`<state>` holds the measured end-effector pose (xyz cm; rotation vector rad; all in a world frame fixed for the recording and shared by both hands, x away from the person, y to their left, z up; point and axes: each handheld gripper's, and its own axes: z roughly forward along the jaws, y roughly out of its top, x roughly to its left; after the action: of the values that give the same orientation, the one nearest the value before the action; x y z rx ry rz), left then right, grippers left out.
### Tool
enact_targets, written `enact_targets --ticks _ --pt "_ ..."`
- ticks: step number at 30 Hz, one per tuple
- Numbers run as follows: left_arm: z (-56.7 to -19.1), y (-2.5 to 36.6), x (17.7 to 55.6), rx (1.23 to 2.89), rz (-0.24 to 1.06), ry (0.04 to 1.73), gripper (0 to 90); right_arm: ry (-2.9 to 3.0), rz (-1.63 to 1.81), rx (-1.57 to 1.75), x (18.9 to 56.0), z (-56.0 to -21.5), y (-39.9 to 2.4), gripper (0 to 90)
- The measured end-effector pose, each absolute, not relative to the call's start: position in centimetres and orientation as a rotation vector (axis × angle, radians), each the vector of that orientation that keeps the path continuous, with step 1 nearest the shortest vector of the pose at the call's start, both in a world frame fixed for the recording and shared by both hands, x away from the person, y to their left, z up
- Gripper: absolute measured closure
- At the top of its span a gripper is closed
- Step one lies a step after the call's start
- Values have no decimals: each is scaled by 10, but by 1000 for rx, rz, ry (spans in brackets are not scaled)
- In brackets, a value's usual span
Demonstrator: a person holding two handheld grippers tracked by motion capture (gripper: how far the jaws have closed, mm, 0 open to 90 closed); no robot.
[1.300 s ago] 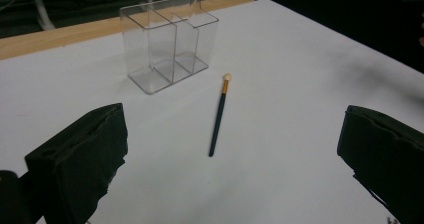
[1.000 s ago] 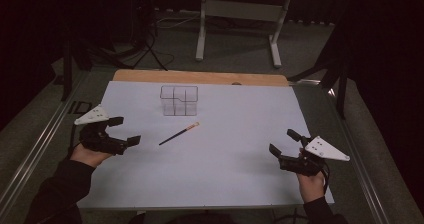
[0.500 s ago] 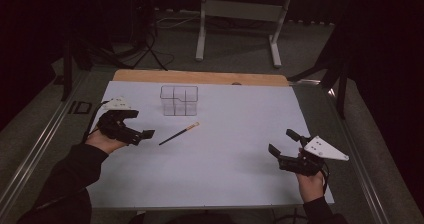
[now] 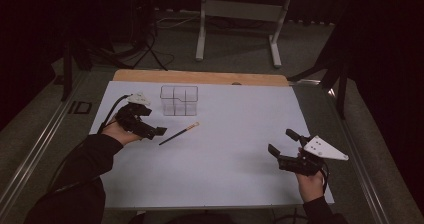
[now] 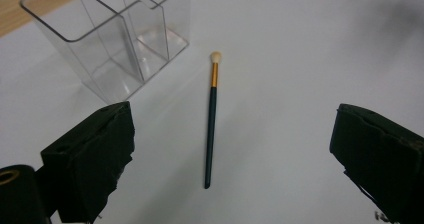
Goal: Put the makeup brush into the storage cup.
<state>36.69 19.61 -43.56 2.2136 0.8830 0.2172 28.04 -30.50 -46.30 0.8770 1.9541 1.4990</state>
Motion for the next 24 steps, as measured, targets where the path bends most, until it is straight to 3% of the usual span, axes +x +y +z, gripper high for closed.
enact_targets --ticks 10,24 --pt "-450 178 383 2280 204 889 49 1956 1500 876 281 -463 -305 144" --pt "-467 159 398 2386 168 821 165 1960 1500 879 281 -464 -305 144"
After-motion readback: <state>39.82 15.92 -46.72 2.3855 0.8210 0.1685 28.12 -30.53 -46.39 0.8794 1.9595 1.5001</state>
